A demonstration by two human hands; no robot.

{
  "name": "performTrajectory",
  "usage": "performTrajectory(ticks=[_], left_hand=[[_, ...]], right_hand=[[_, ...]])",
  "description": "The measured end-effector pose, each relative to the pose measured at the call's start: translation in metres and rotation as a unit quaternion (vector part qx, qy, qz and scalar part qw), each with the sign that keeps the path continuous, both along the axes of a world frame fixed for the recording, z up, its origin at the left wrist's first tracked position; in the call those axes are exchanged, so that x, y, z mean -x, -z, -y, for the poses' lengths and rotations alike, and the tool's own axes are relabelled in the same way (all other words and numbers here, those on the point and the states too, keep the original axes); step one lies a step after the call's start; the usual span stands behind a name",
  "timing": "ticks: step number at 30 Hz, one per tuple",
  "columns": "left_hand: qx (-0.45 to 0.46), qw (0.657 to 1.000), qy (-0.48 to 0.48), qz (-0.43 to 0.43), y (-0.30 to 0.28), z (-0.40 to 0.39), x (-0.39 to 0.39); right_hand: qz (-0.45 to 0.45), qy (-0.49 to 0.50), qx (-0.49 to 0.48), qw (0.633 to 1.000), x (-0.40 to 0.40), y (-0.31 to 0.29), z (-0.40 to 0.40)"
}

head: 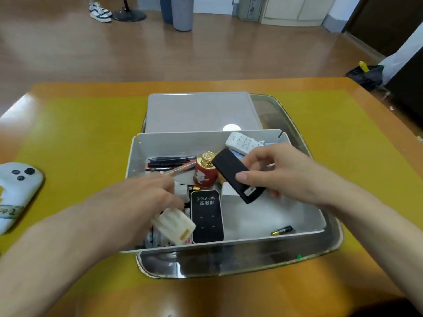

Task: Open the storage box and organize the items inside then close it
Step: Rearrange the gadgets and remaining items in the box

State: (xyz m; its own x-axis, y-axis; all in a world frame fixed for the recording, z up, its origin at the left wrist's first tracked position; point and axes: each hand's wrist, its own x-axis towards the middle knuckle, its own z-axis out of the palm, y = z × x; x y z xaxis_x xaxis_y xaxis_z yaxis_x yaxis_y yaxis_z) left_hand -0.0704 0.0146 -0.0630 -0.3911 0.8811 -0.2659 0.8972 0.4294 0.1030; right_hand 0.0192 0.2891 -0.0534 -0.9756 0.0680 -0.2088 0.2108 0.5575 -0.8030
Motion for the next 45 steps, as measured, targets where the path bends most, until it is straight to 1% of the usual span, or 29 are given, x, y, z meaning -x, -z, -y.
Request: performTrajectory(ticks=[3, 8, 11, 14, 16, 18, 21, 23, 24, 26, 28, 30, 34, 38, 41, 43, 45], left_hand=[[-0.001, 1.000, 0.001, 0.004, 0.000, 0.002, -0.002], [0.003, 1.000, -0.029, 0.008, 0.005, 0.006, -0.005], [-0.001, 0.999, -0.040, -0.013, 0.004, 0.008, -0.004], [-0.032, 0.998, -0.045, -0.029, 0.002, 0.006, -0.003], [-0.060, 0.996, -0.041, -0.047, 0.000, 0.002, -0.003], [-0.100, 0.993, -0.032, -0.059, -0.002, -0.006, -0.006], [-0.162, 0.984, 0.002, -0.070, 0.000, -0.026, -0.015], [-0.187, 0.981, 0.022, -0.057, 0.007, -0.040, -0.022], [-0.188, 0.981, 0.030, -0.043, 0.011, -0.046, -0.025], [-0.174, 0.984, 0.043, -0.023, 0.022, -0.056, -0.032], [-0.165, 0.985, 0.039, -0.015, 0.030, -0.059, -0.034], [-0.181, 0.983, 0.029, -0.019, 0.033, -0.062, -0.032], [-0.222, 0.975, -0.004, -0.025, 0.036, -0.073, -0.029], [-0.223, 0.974, -0.031, -0.022, 0.047, -0.086, -0.026], [-0.207, 0.976, -0.047, -0.039, 0.056, -0.094, -0.025], [-0.206, 0.976, -0.053, -0.045, 0.060, -0.099, -0.026], [-0.215, 0.974, -0.061, -0.040, 0.063, -0.104, -0.026]], right_hand=[[0.017, -0.009, 0.004, 1.000, 0.020, 0.012, 0.028], [0.037, -0.055, -0.114, 0.991, 0.029, 0.031, 0.066], [0.055, -0.079, -0.172, 0.980, 0.023, 0.036, 0.077], [0.032, -0.086, -0.247, 0.965, 0.015, 0.031, 0.072], [0.044, -0.080, -0.227, 0.970, 0.006, 0.022, 0.058], [0.079, -0.084, -0.217, 0.969, -0.008, 0.010, 0.033], [0.134, -0.129, -0.293, 0.938, -0.033, -0.001, -0.002], [0.149, -0.185, -0.347, 0.907, -0.043, 0.003, -0.012], [0.148, -0.205, -0.360, 0.898, -0.045, 0.006, -0.013], [0.169, -0.211, -0.362, 0.892, -0.043, 0.010, -0.013], [0.211, -0.204, -0.358, 0.886, -0.038, 0.011, -0.013], [0.234, -0.198, -0.367, 0.878, -0.033, 0.014, -0.011], [0.262, -0.208, -0.414, 0.847, -0.027, 0.024, -0.004], [0.287, -0.231, -0.419, 0.830, -0.029, 0.023, -0.003], [0.279, -0.238, -0.404, 0.838, -0.029, 0.021, -0.004], [0.264, -0.240, -0.370, 0.858, -0.030, 0.013, -0.007], [0.240, -0.223, -0.320, 0.889, -0.032, 0.001, -0.017]])
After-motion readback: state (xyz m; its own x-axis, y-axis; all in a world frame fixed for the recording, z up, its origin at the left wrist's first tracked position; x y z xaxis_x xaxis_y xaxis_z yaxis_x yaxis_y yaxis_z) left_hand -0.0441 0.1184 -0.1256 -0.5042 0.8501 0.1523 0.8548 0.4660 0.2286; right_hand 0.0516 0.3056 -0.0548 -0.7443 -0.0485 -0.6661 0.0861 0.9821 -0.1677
